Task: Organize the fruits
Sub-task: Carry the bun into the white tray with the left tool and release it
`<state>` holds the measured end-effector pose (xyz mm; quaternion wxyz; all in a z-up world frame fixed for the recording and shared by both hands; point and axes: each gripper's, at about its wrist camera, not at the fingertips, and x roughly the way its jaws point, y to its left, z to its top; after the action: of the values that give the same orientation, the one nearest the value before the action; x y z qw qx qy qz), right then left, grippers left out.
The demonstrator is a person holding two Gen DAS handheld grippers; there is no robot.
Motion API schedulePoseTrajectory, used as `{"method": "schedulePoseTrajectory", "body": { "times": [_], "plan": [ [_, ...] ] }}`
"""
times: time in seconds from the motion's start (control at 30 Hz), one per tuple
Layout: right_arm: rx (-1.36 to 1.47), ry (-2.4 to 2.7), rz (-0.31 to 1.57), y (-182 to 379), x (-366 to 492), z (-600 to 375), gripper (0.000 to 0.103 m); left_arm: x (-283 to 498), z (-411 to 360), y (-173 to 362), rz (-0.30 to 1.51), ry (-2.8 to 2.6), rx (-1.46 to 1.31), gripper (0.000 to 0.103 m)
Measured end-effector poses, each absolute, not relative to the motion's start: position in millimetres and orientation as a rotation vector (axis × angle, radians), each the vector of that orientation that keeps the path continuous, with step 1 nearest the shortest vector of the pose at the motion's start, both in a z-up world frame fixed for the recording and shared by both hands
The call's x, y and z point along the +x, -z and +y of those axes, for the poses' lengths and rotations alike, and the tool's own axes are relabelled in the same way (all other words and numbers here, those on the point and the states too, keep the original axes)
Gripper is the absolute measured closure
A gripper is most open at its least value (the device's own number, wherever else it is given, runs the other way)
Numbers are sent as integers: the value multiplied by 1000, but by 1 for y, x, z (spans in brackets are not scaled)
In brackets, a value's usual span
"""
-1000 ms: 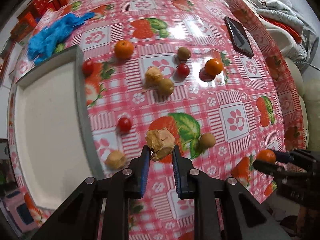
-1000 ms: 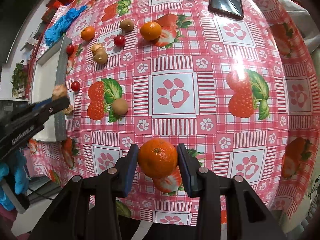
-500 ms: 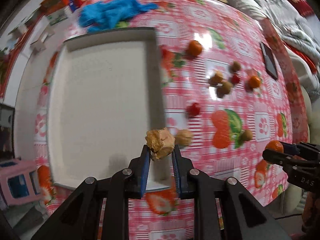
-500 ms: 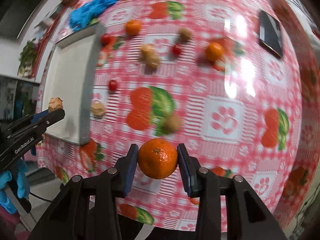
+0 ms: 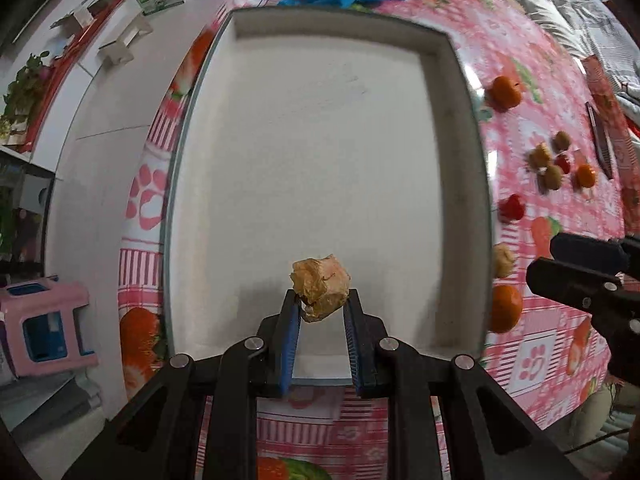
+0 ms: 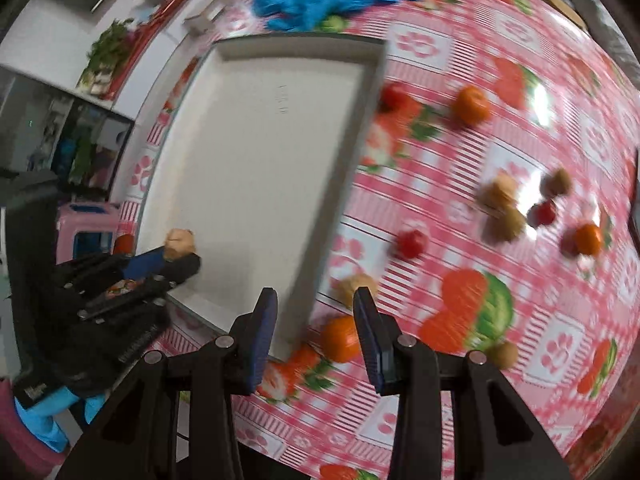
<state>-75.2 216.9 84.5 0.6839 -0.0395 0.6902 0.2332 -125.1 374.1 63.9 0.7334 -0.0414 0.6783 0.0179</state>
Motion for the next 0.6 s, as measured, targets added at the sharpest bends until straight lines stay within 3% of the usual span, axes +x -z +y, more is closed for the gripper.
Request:
{"method": "schedulePoseTrajectory", "body": {
  "times": [0.07,0.13,0.17,0.37,0.43,0.47,0.5,0.6],
  "plan": [
    [-103,-540,1558,-79,-76,230,54,-127,377,-59,1497,-47,-91,80],
    [-103,-550,1570,-76,-77,236,22,-128,379,-55,1503,-49,-86,80],
    [-106,-548,1568,-75,-77,235,18,-129,380,-52,1509,-48,-85,80],
    [-130,-436,1573,-67,-81,196,18,-133,388,-35,1544,-63,-80,78],
    [-141,-398,1594,-60,-85,179,18,-134,391,-29,1557,-75,-73,65],
    [-156,-376,1608,-55,-89,169,18,-135,393,-27,1557,-88,-64,48],
    [-162,-366,1618,-52,-91,165,18,-135,395,-26,1552,-103,-56,40],
    [-185,-346,1643,-41,-102,154,18,-136,404,-23,1546,-94,-87,40]
  ]
}}
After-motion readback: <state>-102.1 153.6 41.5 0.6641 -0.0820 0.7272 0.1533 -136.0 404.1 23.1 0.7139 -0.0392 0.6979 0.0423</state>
